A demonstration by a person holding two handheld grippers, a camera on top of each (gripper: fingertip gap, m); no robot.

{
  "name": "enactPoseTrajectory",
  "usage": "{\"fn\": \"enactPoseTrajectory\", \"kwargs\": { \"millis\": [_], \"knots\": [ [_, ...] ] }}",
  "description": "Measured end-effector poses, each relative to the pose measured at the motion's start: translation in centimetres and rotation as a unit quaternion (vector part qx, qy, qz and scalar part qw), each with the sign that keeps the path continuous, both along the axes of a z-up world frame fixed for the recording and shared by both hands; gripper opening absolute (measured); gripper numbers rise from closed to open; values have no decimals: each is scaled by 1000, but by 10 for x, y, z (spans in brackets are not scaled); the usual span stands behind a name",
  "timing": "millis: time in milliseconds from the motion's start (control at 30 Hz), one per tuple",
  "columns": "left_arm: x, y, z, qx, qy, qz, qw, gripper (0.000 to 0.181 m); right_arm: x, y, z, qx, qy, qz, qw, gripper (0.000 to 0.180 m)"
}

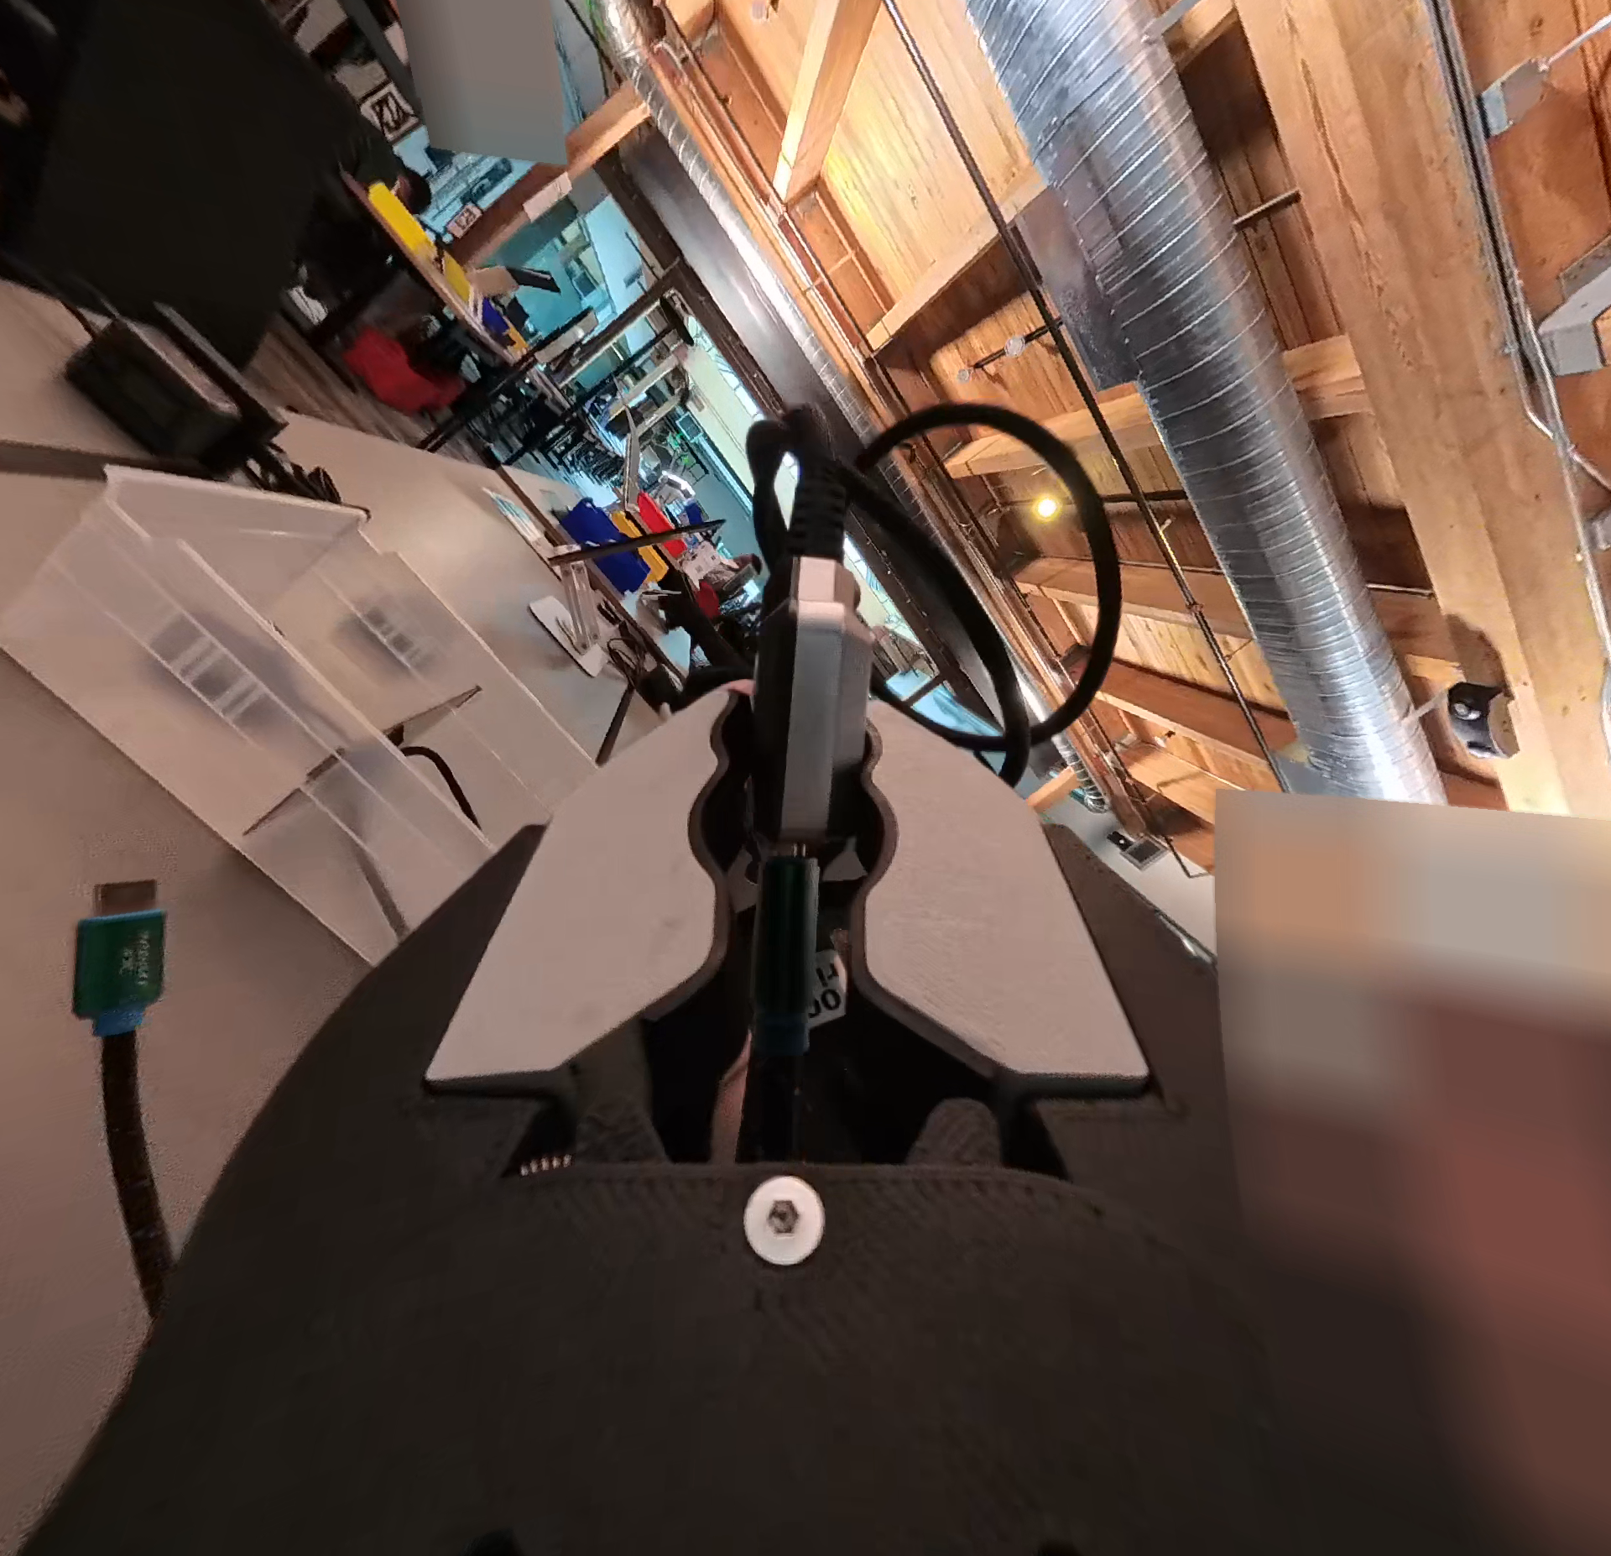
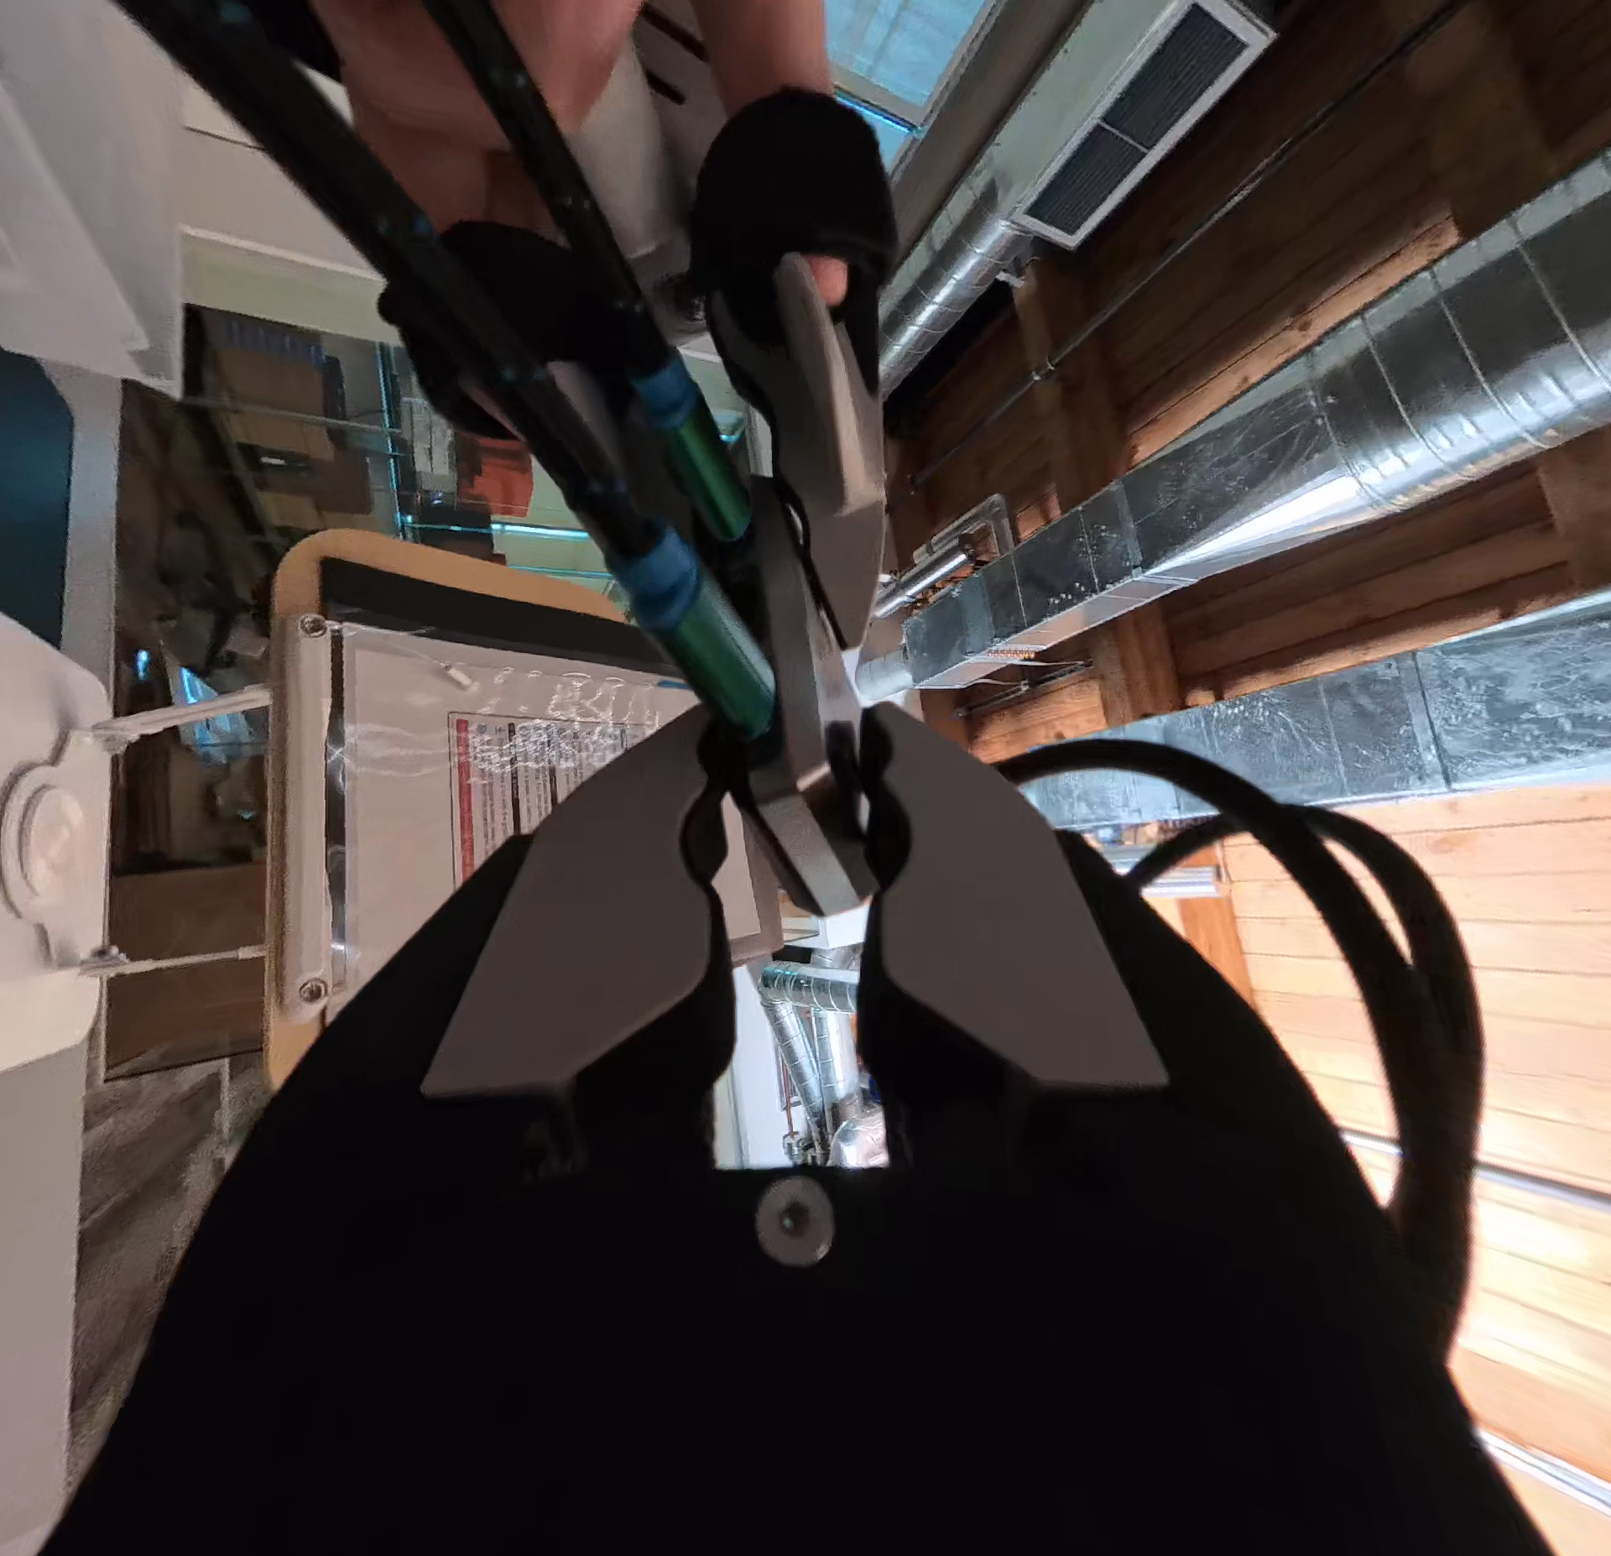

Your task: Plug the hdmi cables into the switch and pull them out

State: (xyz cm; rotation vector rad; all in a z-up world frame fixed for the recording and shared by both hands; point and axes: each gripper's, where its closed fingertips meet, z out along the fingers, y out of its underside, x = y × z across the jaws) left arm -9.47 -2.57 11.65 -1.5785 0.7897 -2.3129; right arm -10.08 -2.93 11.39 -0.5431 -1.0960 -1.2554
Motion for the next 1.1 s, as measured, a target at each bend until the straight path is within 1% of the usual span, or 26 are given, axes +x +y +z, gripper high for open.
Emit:
{"fn": "enactPoseTrajectory", "kwargs": {
  "millis": [67, 133, 167, 200, 233, 267, 300, 333, 367, 400, 433, 467, 500, 533, 567, 633, 733, 833, 900, 967, 1000, 1033, 1100],
  "knots": [
    [0, -3, 3, 3, -10, -17, 1000, 22, 2, -3, 1, 3, 3, 5, 1000, 27],
    [-5, -7, 15, 29, -37, -38, 998, 29, 4, -6, 8, -3, 27, 17, 999, 25],
    [-11, -6, 23, 57, -61, -33, 996, 27, 5, -10, 13, -6, 41, 29, 999, 23],
    [-17, -3, 32, 101, -88, -12, 991, 25, 6, -14, 18, -11, 57, 43, 997, 21],
    [-24, 0, 40, 161, -110, 23, 980, 23, 9, -18, 22, -21, 77, 57, 995, 21],
    [-32, 3, 47, 230, -126, 64, 963, 21, 12, -21, 26, -38, 99, 74, 992, 21],
    [-41, 5, 53, 301, -136, 107, 938, 21, 14, -24, 30, -56, 120, 91, 987, 21],
    [-49, 6, 57, 373, -142, 150, 905, 22, 16, -26, 31, -74, 134, 109, 982, 21],
    [-56, 7, 60, 439, -142, 197, 865, 28, 17, -28, 32, -93, 146, 125, 977, 21],
    [-64, 8, 63, 499, -144, 242, 820, 42, 16, -29, 30, -120, 156, 143, 970, 21],
    [-69, 4, 65, 559, -149, 270, 769, 47, 14, -30, 27, -151, 163, 164, 961, 21],
    [-72, -3, 61, 621, -148, 275, 719, 48, 11, -31, 23, -181, 167, 185, 951, 21],
    [-70, -10, 53, 674, -132, 266, 677, 48, 8, -32, 21, -204, 174, 202, 942, 21],
    [-66, -14, 43, 716, -107, 250, 643, 51, 5, -33, 19, -223, 180, 216, 933, 21],
    [-61, -17, 33, 745, -86, 236, 618, 57, 2, -34, 16, -243, 184, 230, 924, 21],
    [-52, -24, 20, 780, -66, 224, 580, 63, -4, -37, 10, -288, 184, 254, 905, 21],
    [-40, -38, 6, 814, -68, 202, 541, 60, -15, -44, -2, -339, 167, 277, 883, 21],
    [-28, -39, -19, 852, -26, 172, 495, 59, -23, -44, -15, -373, 144, 264, 878, 21],
    [-22, -40, -31, 873, -16, 162, 460, 52, -24, -40, -26, -390, 122, 235, 882, 21],
    [-18, -43, -39, 890, -17, 156, 428, 34, -25, -38, -35, -402, 104, 218, 883, 21],
    [-16, -43, -43, 896, -15, 152, 416, 30, -24, -37, -37, -401, 101, 215, 885, 21],
    [-14, -42, -45, 900, -14, 153, 409, 28, -23, -36, -38, -401, 96, 214, 886, 21],
    [-12, -43, -49, 900, -17, 147, 409, 26, -21, -37, -41, -408, 92, 218, 882, 21]
  ]
}}
